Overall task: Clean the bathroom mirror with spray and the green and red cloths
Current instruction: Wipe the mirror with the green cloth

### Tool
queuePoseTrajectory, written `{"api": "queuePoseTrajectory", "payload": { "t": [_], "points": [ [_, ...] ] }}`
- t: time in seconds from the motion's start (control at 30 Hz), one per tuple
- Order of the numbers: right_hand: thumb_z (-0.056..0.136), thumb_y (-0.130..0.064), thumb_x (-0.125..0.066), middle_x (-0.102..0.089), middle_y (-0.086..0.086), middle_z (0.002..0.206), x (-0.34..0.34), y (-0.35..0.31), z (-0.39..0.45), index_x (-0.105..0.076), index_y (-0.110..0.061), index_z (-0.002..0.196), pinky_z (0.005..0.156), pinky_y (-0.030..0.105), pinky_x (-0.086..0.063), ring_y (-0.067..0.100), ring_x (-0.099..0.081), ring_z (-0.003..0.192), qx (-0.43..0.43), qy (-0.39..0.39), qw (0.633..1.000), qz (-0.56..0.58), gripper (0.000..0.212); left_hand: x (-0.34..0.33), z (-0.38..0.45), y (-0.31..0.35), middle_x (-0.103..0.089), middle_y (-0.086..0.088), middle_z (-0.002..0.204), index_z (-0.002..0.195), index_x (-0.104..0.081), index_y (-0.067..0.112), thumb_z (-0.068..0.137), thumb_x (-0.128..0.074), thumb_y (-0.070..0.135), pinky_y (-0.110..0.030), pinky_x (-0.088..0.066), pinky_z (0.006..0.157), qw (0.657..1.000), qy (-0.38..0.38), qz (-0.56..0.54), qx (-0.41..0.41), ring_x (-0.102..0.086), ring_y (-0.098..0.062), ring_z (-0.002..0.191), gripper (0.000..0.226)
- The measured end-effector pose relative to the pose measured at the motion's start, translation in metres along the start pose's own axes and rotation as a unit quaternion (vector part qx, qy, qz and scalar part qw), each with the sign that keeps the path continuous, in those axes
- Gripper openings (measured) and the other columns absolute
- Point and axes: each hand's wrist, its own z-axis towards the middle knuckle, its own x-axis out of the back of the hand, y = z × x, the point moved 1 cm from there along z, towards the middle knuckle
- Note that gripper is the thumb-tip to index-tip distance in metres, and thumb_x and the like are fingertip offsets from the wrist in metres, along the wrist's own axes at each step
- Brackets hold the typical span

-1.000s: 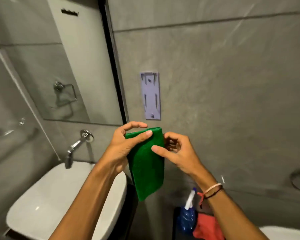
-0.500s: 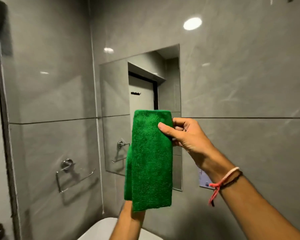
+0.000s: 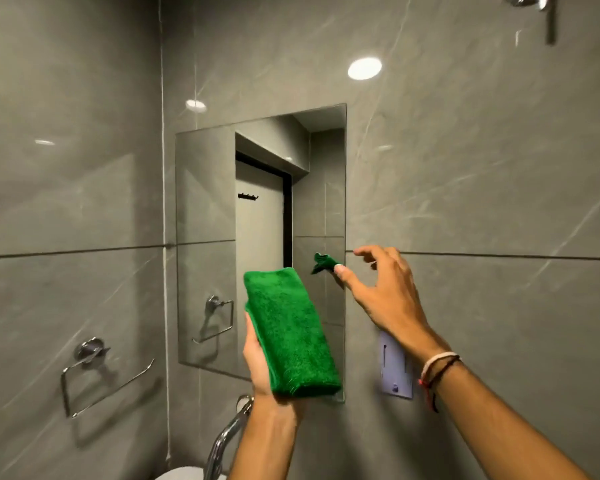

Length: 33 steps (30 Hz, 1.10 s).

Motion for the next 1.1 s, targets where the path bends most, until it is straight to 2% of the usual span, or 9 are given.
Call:
{"api": "queuePoseTrajectory", "payload": {
  "t": [0.1,0.2,0.23,0.3,0.37,0.4,0.6,0.8,1.1],
  "points": [
    [0.091,-0.051,-0.066,-0.057,0.005,0.126,0.023,0.016,0.023,-0.06,-0.023,0.13,0.096,0.042,-0.053,0.025,-0.055,0.119,0.043,0.069,0.993,-0.08,0.049,-0.066,0.035,0.005,-0.074,-0.007,0.101,0.119,-0.073,0.018,0.095,-0.038,0.069,-0.027,-0.056,0.067,0.994,0.007,0.049,-0.099,-0.069,-0.019,0.076,0.066],
    [0.094,-0.047,-0.062,-0.058,0.008,0.135,0.04,0.025,0.056,-0.057,-0.02,0.137,0.099,0.044,-0.049,0.029,-0.055,0.124,0.091,0.128,0.973,-0.171,0.051,-0.13,0.097,0.005,-0.051,-0.002,0.152,0.153,-0.041,0.023,0.105,-0.028,0.056,-0.029,-0.044,0.105,0.931,0.024,0.242,-0.272,-0.05,-0.018,0.135,0.06],
    [0.095,-0.045,-0.061,-0.057,0.01,0.14,0.044,0.026,0.067,-0.056,-0.019,0.14,0.103,0.045,-0.048,0.031,-0.054,0.129,0.101,0.144,0.965,-0.195,0.053,-0.147,0.116,0.001,-0.039,-0.003,0.162,0.158,-0.031,0.026,0.106,-0.027,0.052,-0.033,-0.035,0.116,0.886,0.001,0.321,-0.333,-0.035,-0.019,0.149,0.058],
    [0.096,-0.041,-0.061,-0.053,0.015,0.151,0.048,0.029,0.094,-0.054,-0.017,0.145,0.112,0.049,-0.044,0.035,-0.05,0.14,0.124,0.16,0.95,-0.238,0.056,-0.182,0.16,-0.003,-0.004,-0.006,0.172,0.16,-0.003,0.031,0.108,-0.029,0.04,-0.039,-0.011,0.129,0.734,-0.026,0.513,-0.444,-0.004,-0.02,0.16,0.058],
    [0.097,-0.04,-0.06,-0.05,0.018,0.156,0.049,0.033,0.118,-0.052,-0.016,0.149,0.118,0.051,-0.041,0.036,-0.046,0.146,0.148,0.158,0.94,-0.265,0.057,-0.198,0.197,-0.013,0.009,-0.009,0.172,0.16,0.001,0.028,0.109,-0.028,0.037,-0.047,-0.005,0.13,0.602,0.002,0.653,-0.46,0.007,-0.022,0.159,0.059],
    [0.098,-0.04,-0.059,-0.049,0.019,0.157,0.048,0.038,0.129,-0.051,-0.016,0.15,0.12,0.051,-0.039,0.036,-0.045,0.147,0.162,0.159,0.934,-0.277,0.058,-0.201,0.211,-0.017,0.008,-0.01,0.172,0.162,-0.001,0.026,0.109,-0.026,0.039,-0.048,-0.007,0.129,0.572,0.03,0.675,-0.466,0.007,-0.022,0.159,0.06],
    [0.095,-0.052,-0.049,-0.045,0.02,0.16,0.027,0.052,0.169,-0.049,-0.017,0.152,0.124,0.055,-0.033,0.035,-0.042,0.15,0.212,0.161,0.903,-0.337,0.066,-0.227,0.258,0.021,0.006,-0.006,0.173,0.162,-0.002,0.028,0.103,-0.015,0.047,-0.043,-0.001,0.13,0.534,0.021,0.666,-0.521,0.005,-0.018,0.159,0.063],
    [0.098,-0.058,-0.038,-0.037,0.021,0.164,0.002,0.038,0.197,-0.044,-0.018,0.155,0.127,0.055,-0.027,0.036,-0.035,0.154,0.251,0.204,0.887,-0.33,0.07,-0.241,0.311,0.093,0.001,-0.006,0.173,0.162,-0.007,0.028,0.105,-0.018,0.046,-0.049,0.001,0.129,0.563,0.042,0.644,-0.516,0.002,-0.021,0.159,0.061],
    [0.098,-0.071,-0.024,-0.012,0.013,0.173,-0.03,0.038,0.21,-0.021,-0.026,0.163,0.131,0.051,-0.014,0.027,-0.01,0.162,0.26,0.217,0.879,-0.336,0.079,-0.075,0.373,0.183,0.002,-0.007,0.173,0.162,-0.002,0.029,0.107,-0.014,0.045,-0.05,0.005,0.128,0.621,0.191,0.63,-0.425,0.003,-0.022,0.16,0.058]
  ]
}}
